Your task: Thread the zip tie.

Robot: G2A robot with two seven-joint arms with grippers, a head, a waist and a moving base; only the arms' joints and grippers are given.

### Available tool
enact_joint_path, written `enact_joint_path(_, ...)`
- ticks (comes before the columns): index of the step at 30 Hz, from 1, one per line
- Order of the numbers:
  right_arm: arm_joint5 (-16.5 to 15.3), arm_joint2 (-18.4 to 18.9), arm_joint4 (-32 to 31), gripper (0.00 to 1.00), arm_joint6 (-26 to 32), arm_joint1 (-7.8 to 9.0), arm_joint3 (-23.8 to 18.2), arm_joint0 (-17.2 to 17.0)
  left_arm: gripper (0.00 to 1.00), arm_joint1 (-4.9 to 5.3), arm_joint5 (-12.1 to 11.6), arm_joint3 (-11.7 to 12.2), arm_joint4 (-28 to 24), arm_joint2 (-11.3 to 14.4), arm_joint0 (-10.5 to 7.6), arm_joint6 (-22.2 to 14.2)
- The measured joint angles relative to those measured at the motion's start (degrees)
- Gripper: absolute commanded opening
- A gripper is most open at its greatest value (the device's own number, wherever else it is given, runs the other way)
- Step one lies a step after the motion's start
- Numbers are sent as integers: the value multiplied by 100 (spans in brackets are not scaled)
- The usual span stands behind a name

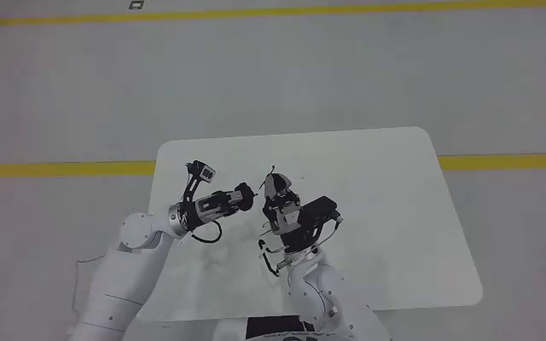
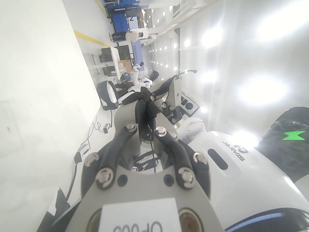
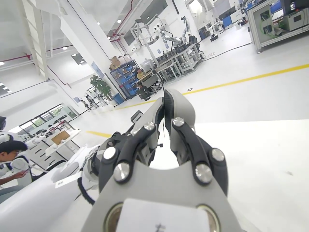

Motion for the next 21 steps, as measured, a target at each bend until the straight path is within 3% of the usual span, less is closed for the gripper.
enact_joint_path(21,-106,-18,19,0,80,88,-58,-76,0,0,0,0,0,0,0,0)
